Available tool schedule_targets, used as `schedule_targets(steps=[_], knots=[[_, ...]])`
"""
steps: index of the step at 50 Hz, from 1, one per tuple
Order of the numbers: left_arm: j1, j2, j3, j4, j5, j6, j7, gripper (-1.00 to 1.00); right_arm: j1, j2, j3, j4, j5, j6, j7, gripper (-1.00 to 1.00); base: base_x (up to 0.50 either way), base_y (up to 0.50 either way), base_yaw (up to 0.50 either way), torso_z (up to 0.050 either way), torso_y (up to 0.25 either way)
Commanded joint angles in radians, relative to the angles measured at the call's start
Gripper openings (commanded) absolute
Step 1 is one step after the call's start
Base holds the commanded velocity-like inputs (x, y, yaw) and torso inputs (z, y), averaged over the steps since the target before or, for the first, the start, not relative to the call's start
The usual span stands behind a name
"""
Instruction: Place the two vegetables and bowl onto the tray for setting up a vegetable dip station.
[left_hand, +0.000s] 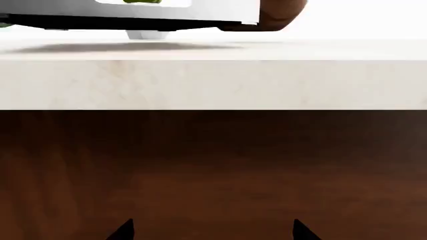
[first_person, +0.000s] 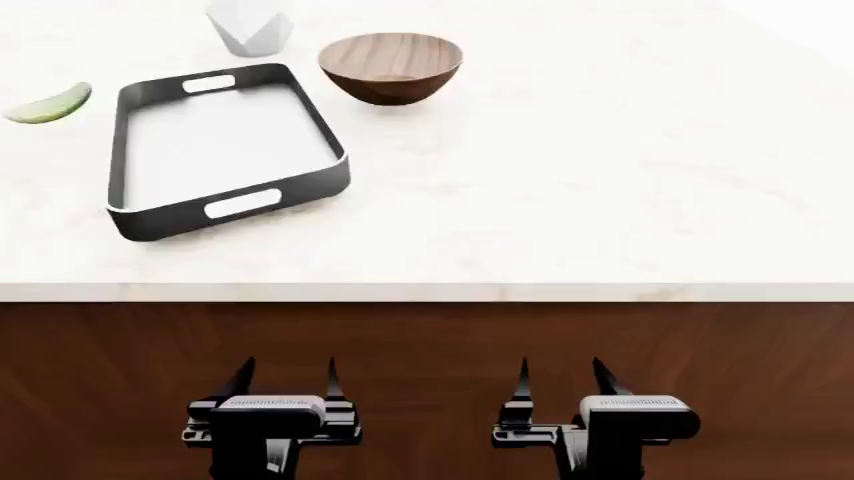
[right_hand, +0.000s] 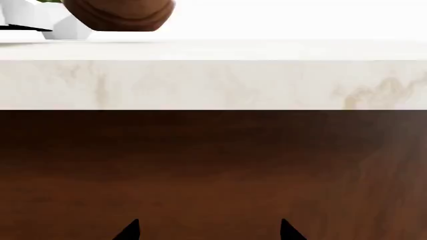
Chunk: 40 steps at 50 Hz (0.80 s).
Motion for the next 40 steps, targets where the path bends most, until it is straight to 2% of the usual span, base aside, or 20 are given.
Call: schedule_targets(steps=[1, 4, 7, 9, 13, 14, 16, 19, 20, 23, 25, 26, 27, 30, 32, 34, 35, 37, 38, 40], knots=[[-0.011, -0.015, 0.028, 0.013, 0.006, -0.005, -0.028, 1.00, 0.021, 0.010, -0.021, -0.017, 0.019, 0.043, 0.034, 1.00, 0.00, 0.00, 0.00, 0.000, 0.000], [0.010, -0.034, 0.048, 0.049, 0.001, -0.010, -0.035, 1.00, 0.035, 0.022, -0.041, -0.070, 0.024, 0.126, 0.067, 1.00, 0.00, 0.00, 0.00, 0.000, 0.000], [0.038, -0.046, 0.047, 0.089, -0.016, -0.017, -0.040, 1.00, 0.003, 0.032, -0.049, -0.107, 0.046, 0.128, 0.074, 1.00, 0.00, 0.00, 0.00, 0.000, 0.000], [0.097, -0.066, 0.065, 0.146, 0.003, -0.028, -0.037, 1.00, -0.072, 0.058, -0.075, -0.158, 0.016, 0.122, 0.073, 1.00, 0.00, 0.00, 0.00, 0.000, 0.000], [0.185, -0.098, 0.075, 0.239, 0.018, -0.082, -0.034, 1.00, -0.204, 0.095, -0.078, -0.332, 0.020, 0.234, 0.070, 1.00, 0.00, 0.00, 0.00, 0.000, 0.000], [0.212, -0.109, 0.064, 0.289, 0.000, -0.109, -0.026, 1.00, -0.247, 0.109, -0.066, -0.426, 0.049, 0.316, 0.056, 1.00, 0.00, 0.00, 0.00, 0.000, 0.000], [0.231, -0.128, 0.051, 0.354, -0.017, -0.160, -0.017, 1.00, -0.287, 0.134, -0.067, -0.515, 0.043, 0.361, 0.054, 1.00, 0.00, 0.00, 0.00, 0.000, 0.000], [0.254, -0.188, 0.037, 0.492, -0.019, -0.270, 0.015, 1.00, -0.277, 0.176, -0.053, -0.695, 0.052, 0.552, 0.039, 1.00, 0.00, 0.00, 0.00, 0.000, 0.000], [0.257, -0.205, 0.038, 0.513, -0.036, -0.278, 0.040, 1.00, -0.273, 0.184, -0.055, -0.701, 0.052, 0.556, 0.034, 1.00, 0.00, 0.00, 0.00, 0.000, 0.000], [0.249, -0.261, -0.014, 0.658, -0.093, -0.369, 0.079, 1.00, -0.194, 0.268, -0.046, -0.889, 0.115, 0.796, -0.048, 1.00, 0.00, 0.00, 0.00, 0.019, 0.008], [0.223, -0.309, -0.056, 0.758, -0.150, -0.455, 0.114, 1.00, -0.071, 0.333, -0.015, -1.019, 0.198, 1.023, -0.119, 1.00, 0.00, 0.00, 0.00, 0.047, 0.039], [0.213, -0.320, -0.071, 0.791, -0.179, -0.493, 0.127, 1.00, -0.032, 0.345, 0.007, -1.045, 0.242, 1.074, -0.139, 1.00, 0.00, 0.00, 0.00, 0.050, 0.055], [0.193, -0.347, -0.092, 0.845, -0.206, -0.545, 0.139, 1.00, 0.041, 0.432, 0.043, -1.047, 0.392, 1.114, -0.069, 1.00, 0.00, 0.00, 0.00, 0.050, 0.055], [0.131, -0.411, -0.153, 0.958, -0.291, -0.684, 0.170, 1.00, 0.224, 0.708, 0.028, -1.047, 0.842, 1.111, 0.243, 1.00, 0.00, 0.00, 0.00, 0.050, 0.057], [0.043, -0.488, -0.277, 1.046, -0.524, -0.860, 0.174, 1.00, 0.402, 0.787, 0.094, -1.026, 1.142, 1.172, 0.298, 1.00, 0.00, 0.00, 0.00, 0.050, 0.058], [-0.015, -0.626, -0.319, 1.046, -0.742, -0.880, 0.032, 1.00, 0.532, 0.841, 0.102, -0.993, 1.435, 1.178, 0.343, 1.00, 0.00, 0.00, 0.00, 0.050, 0.081], [-0.068, -0.711, -0.340, 1.046, -0.831, -0.889, -0.025, 1.00, 0.631, 0.870, 0.098, -0.955, 1.497, 1.177, 0.333, 1.00, 0.00, 0.00, 0.00, 0.050, 0.080], [-0.152, -0.785, -0.375, 1.038, -0.952, -0.933, -0.080, 1.00, 0.754, 0.900, 0.071, -0.902, 1.586, 1.184, 0.332, 1.00, 0.00, 0.00, 0.00, 0.050, 0.082], [-0.181, -0.812, -0.369, 1.034, -0.957, -0.943, -0.088, 1.00, 0.806, 0.910, 0.052, -0.881, 1.612, 1.193, 0.335, 1.00, 0.00, 0.00, 0.00, 0.050, 0.080], [-0.298, -0.874, -0.391, 0.978, -1.128, -0.993, -0.111, 1.00, 0.932, 0.920, 0.002, -0.808, 1.677, 1.218, 0.292, 1.00, 0.00, 0.00, 0.00, 0.050, 0.081]])
